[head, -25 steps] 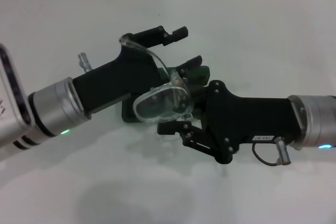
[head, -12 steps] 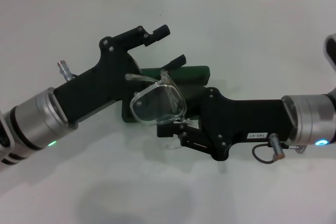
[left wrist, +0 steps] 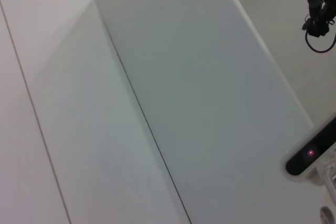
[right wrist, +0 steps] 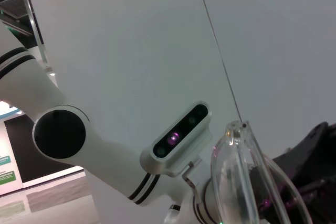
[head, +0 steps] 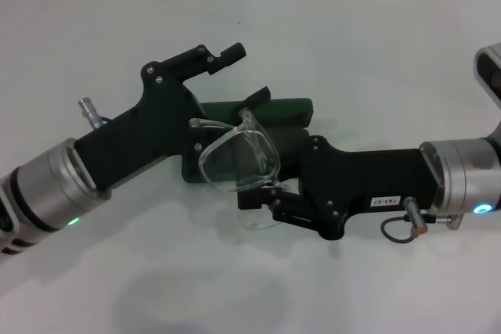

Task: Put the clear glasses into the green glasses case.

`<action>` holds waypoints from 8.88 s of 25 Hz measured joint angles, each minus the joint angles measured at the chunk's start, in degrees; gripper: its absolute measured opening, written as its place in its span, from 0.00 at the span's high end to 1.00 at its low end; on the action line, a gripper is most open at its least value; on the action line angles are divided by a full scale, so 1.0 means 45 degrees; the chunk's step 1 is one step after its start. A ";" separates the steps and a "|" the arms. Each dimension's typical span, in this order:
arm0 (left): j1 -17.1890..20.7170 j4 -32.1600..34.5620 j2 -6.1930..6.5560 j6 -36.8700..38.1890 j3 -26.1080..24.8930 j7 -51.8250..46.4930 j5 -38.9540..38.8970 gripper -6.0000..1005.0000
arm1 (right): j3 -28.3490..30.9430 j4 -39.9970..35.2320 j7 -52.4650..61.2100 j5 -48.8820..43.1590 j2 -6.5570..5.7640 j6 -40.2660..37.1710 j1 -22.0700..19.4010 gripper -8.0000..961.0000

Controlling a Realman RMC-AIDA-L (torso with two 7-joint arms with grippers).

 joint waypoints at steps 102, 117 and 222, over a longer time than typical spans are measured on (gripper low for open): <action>0.1524 -0.0502 0.0233 -0.5068 -0.0226 -0.6190 -0.4509 0.53 | -0.0776 -0.8103 0.6621 -1.3427 0.0273 1.0025 0.0602 0.87; 0.1388 -0.0531 0.0206 -0.5069 -0.0167 -0.6190 -0.4490 0.54 | -0.2181 -0.8049 0.8146 -1.3808 0.0276 1.1584 0.0524 0.87; 0.0853 -0.0420 0.0226 -0.5714 -0.0030 -0.6381 -0.3970 0.54 | -0.3537 -1.0050 0.8670 -1.3442 0.0275 1.0937 -0.0736 0.49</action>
